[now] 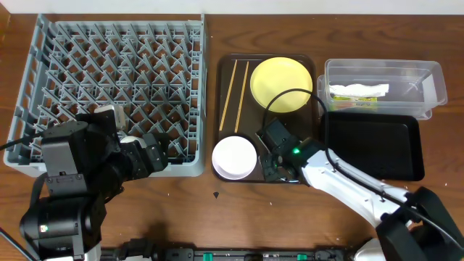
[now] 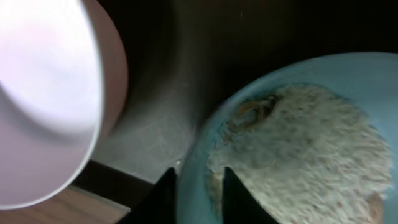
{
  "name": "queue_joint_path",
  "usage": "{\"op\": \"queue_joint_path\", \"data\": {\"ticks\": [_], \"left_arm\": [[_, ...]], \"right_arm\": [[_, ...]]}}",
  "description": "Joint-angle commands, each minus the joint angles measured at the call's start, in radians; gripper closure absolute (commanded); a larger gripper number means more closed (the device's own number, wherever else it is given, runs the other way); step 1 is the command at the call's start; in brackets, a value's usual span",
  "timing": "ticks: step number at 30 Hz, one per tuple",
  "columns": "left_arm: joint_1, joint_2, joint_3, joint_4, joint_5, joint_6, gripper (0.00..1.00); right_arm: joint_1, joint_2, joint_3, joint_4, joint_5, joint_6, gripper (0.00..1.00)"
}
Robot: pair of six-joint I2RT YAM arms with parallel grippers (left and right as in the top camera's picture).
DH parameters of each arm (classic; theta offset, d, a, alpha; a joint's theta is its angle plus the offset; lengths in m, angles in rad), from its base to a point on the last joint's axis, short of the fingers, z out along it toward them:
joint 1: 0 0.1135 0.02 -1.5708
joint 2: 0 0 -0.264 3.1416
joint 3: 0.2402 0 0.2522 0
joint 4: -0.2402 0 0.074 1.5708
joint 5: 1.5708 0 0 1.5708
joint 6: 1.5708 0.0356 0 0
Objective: Sort waste into correct bins and load items into the dishwasher
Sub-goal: 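Grasp the light-blue rice bowl rim with the right gripper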
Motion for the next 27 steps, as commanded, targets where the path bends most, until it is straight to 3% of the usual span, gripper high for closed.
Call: {"op": "queue_joint_path", "data": {"ticks": [1, 9, 16, 21, 27], "left_arm": [[0.002, -0.001, 0.020, 0.001, 0.013, 0.010, 0.02], [0.002, -0.001, 0.020, 0.000, 0.013, 0.010, 0.02], [0.002, -0.001, 0.020, 0.001, 0.013, 0.010, 0.02], [0.002, -0.001, 0.020, 0.000, 0.013, 0.010, 0.02], [0.002, -0.001, 0.020, 0.000, 0.013, 0.010, 0.02]], "right_arm": [[-0.008, 0.029, -0.009, 0.003, 0.028, -0.019, 0.82], [-0.027, 0.029, 0.008, -0.033, 0.013, -0.026, 0.83], [-0.027, 0.029, 0.010, -0.020, 0.018, -0.043, 0.99], [-0.028, 0.029, 0.031, -0.046, 0.010, -0.029, 0.99], [-0.110, -0.024, 0.132, -0.130, -0.245, -0.023, 0.99]]}}
